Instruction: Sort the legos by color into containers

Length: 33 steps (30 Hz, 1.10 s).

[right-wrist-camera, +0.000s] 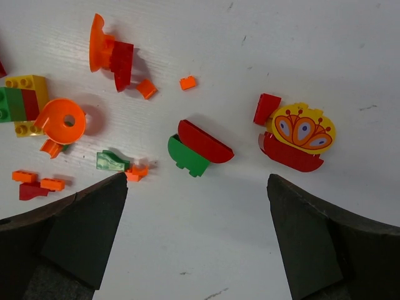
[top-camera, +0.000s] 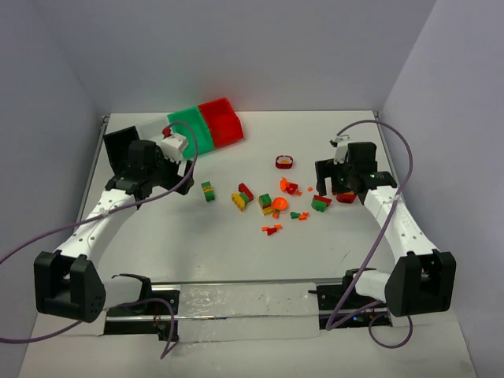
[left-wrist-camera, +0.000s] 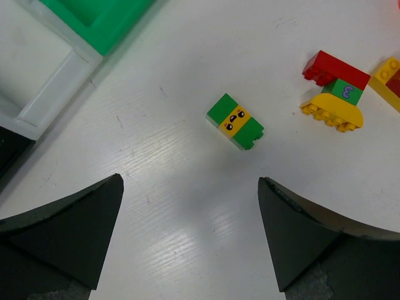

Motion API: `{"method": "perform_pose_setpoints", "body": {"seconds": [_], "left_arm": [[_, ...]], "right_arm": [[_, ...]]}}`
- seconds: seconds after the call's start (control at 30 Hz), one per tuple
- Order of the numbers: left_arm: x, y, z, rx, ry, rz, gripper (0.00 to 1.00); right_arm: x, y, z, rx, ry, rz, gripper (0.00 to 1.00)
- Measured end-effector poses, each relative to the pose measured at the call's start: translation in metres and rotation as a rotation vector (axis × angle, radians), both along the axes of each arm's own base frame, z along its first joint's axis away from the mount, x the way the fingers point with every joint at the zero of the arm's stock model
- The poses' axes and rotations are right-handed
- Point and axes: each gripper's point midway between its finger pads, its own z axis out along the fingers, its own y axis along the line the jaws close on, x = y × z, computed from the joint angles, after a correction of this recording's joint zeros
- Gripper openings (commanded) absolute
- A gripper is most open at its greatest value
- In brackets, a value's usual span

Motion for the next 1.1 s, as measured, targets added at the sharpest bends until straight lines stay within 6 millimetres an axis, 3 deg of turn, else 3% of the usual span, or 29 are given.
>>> {"method": "perform_pose_setpoints", "body": {"seconds": [0.1,0.17,0.3,0.43,0.6,0.87,1.1], "left_arm": [[0.005,-0.010,0.001,0.017,0.008,-0.037,0.99],[0.023,-0.028,0.009,0.026,0.008,-0.080,0.96],[0.073,-0.098,0.024,0.033,-0.031,-0.210,0.94],[0.104,-0.177,0.018,0.036,-0.036,-0.370,0.95],[0.119,-0.252,-0.009,-0.016,-0.015,-0.526,0.96],[0.122,-0.307,-0.070,-0.043,0.040,-0.617,0.99],[0.122,-0.326,-0.104,-0.080,0.070,-0.635,0.99]], "right_arm": [[0.000,-0.001,0.000,-0.005,0.000,-0.004,1.00],[0.000,-0.002,0.000,-0.008,0.002,-0.008,1.00],[0.000,-0.008,-0.001,-0.009,0.004,-0.024,1.00],[-0.002,-0.030,-0.002,0.005,0.019,-0.088,1.00],[-0.009,-0.055,-0.005,0.024,0.045,-0.159,1.00],[-0.018,-0.065,-0.006,0.040,0.067,-0.175,1.00],[-0.022,-0.066,-0.005,0.042,0.074,-0.174,1.00]]}}
